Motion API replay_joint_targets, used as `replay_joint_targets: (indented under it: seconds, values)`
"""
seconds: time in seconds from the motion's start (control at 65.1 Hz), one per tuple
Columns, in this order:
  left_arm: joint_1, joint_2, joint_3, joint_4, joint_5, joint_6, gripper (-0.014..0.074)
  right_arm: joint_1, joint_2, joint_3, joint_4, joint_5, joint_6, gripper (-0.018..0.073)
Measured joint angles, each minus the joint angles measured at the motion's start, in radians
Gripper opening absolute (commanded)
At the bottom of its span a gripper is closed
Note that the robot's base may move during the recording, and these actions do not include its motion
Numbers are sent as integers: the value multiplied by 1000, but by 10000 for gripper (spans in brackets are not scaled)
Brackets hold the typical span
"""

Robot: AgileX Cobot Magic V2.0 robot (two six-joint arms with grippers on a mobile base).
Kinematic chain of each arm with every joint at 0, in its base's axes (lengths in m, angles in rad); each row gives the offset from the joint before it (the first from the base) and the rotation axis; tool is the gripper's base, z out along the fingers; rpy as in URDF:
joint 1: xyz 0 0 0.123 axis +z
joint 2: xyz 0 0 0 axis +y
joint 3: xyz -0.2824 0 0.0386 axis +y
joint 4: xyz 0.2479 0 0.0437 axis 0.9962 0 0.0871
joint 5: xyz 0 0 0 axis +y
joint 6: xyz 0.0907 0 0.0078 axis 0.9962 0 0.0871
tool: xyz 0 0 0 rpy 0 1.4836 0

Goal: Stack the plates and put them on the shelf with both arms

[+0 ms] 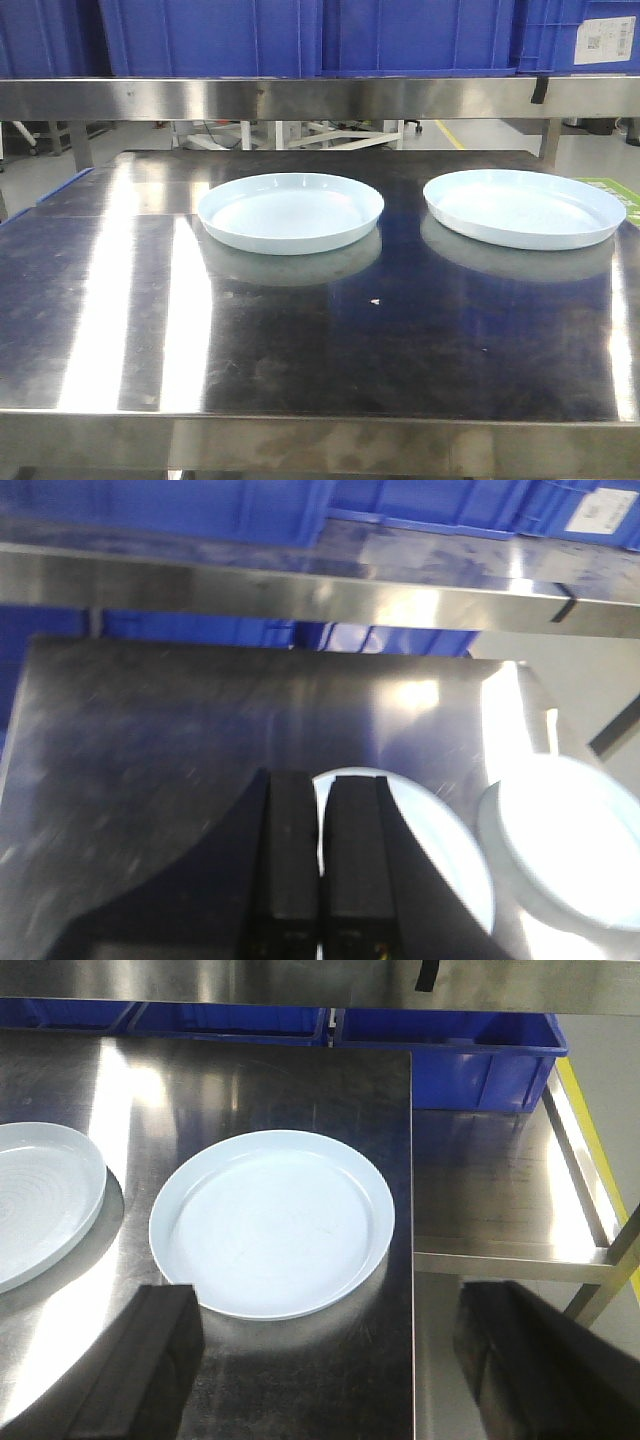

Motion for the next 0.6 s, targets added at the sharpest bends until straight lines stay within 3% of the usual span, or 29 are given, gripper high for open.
replay_joint_targets:
  seconds: [0.292,0.599]
  values:
    - [0,-291,475,4,-258,0,94,0,0,0,0,0,0,624]
    - [0,-415,689,5,-386,0,94,0,0,0,0,0,0,624]
